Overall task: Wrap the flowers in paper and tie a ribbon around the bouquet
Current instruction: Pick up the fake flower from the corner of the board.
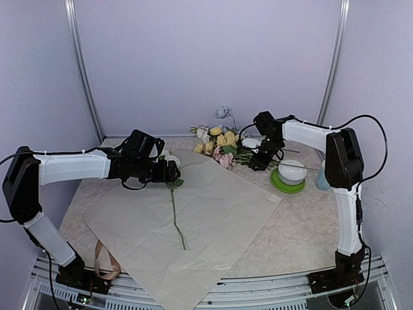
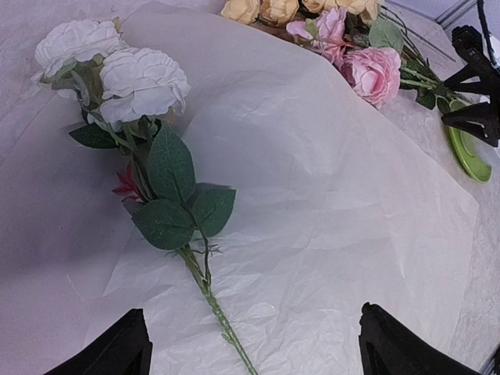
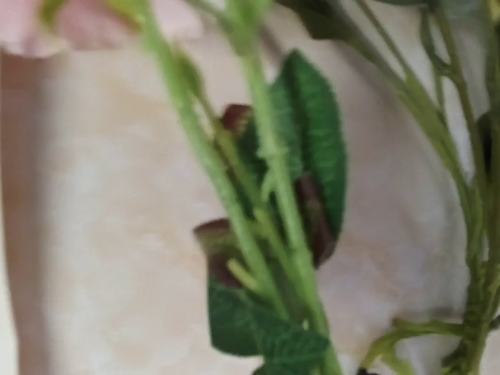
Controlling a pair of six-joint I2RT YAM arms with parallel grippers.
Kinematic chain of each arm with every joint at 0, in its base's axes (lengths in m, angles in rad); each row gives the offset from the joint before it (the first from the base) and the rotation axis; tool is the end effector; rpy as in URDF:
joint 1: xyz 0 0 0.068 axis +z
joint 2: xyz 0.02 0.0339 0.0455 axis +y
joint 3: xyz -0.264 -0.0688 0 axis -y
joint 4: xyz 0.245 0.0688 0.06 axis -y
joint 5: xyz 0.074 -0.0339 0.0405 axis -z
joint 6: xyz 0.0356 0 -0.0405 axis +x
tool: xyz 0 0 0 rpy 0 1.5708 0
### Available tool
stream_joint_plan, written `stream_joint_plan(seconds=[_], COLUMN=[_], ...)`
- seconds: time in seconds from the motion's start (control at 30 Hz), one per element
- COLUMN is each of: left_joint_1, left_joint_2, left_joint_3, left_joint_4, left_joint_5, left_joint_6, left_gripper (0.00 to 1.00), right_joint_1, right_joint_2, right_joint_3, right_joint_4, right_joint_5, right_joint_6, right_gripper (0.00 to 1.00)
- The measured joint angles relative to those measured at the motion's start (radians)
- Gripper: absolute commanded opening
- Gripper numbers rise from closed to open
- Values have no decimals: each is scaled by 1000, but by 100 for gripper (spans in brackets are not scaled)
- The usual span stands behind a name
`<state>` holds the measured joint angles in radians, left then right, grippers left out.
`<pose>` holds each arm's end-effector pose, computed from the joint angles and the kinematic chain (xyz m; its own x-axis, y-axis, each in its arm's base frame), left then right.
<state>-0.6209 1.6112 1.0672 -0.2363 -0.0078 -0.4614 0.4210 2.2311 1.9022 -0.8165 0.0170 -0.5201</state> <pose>0.2842 -0.2030 0.2247 -0.7693 0.0029 -0.6388 0.2621 0.9134 -0.3115 0.4369 0.1950 0.1998 -0.5215 -0.7780 -0.3504 -0.7622 0.6094 -0.2185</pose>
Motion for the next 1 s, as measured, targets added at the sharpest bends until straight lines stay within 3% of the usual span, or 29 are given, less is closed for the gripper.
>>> stream_joint_plan(seconds=[0.3, 0.47, 0.7, 0.87, 1.0], left_joint_1=[0, 0, 0, 0, 0], left_joint_2=[0, 0, 0, 0, 0], left_joint_3=[-1, -2, -2, -3, -5], left_joint_4=[0, 0, 0, 0, 1], left_joint_5=[5, 5, 3, 1, -2], left_joint_6=[10, 17, 22, 29, 34], left_gripper=[90, 90, 90, 90, 91], right_joint_1=[-1, -5, 8, 31, 44], right_joint_2=[-35, 6, -12, -149, -271], right_joint_3=[-67, -62, -99, -232, -244], right_joint_4=[47, 69, 143, 216, 255], right_joint_5=[99, 161, 252, 345, 421], right_joint_6=[-26, -42, -74, -120, -106], right_gripper=[38, 7, 0, 0, 0])
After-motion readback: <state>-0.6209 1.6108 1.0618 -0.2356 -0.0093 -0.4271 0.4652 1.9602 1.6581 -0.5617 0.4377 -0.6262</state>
